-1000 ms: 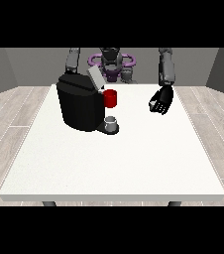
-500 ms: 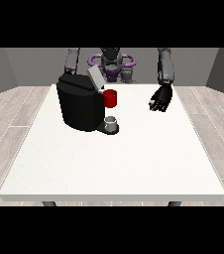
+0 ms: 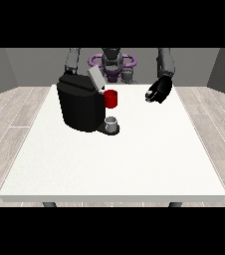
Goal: Insert the coffee pod into the coffee machine and close the lid
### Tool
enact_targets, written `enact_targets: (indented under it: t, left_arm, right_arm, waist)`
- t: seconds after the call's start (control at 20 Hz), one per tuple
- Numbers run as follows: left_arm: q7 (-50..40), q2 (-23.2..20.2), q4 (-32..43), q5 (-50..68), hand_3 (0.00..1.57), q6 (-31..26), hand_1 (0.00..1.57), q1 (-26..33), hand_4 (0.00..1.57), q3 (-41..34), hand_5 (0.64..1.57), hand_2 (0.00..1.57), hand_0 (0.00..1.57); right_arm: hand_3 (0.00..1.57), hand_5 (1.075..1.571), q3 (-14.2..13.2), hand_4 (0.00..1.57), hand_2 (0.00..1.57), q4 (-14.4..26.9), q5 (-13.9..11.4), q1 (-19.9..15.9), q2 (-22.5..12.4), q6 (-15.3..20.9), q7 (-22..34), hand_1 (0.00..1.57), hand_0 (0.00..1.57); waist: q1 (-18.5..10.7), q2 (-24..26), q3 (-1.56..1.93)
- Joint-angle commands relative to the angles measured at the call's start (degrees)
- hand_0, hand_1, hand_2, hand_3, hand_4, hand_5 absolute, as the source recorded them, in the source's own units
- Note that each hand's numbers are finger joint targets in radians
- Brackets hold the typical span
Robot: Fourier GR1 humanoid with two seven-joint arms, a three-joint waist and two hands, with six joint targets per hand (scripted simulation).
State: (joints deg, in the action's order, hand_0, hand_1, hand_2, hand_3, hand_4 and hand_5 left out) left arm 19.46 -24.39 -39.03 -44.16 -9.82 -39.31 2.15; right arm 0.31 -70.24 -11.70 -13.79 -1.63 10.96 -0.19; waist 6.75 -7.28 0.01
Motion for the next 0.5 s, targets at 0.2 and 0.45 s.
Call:
enact_targets:
  t: [0.2,0.45]
  left_arm:
    - [-4.69,1.1,-3.08,0.96,1.33,-10.01,1.42,-5.99,0.53,-0.43,1.571,1.4,1.42]
    - [-9.73,4.91,-5.3,0.3,1.33,-10.64,1.42,-9.08,0.53,-0.5,1.571,1.4,1.42]
  right_arm:
    - [0.0,1.571,1.33,0.0,0.0,3.1,-0.93,2.04,0.8,-0.53,-1.46,0.0,0.0]
    - [0.0,1.571,-0.05,0.0,0.0,3.24,0.12,-0.47,0.56,-0.67,-0.34,0.0,0.0]
  waist:
    - [0.77,5.17,0.0]
    - [1.05,4.84,0.01]
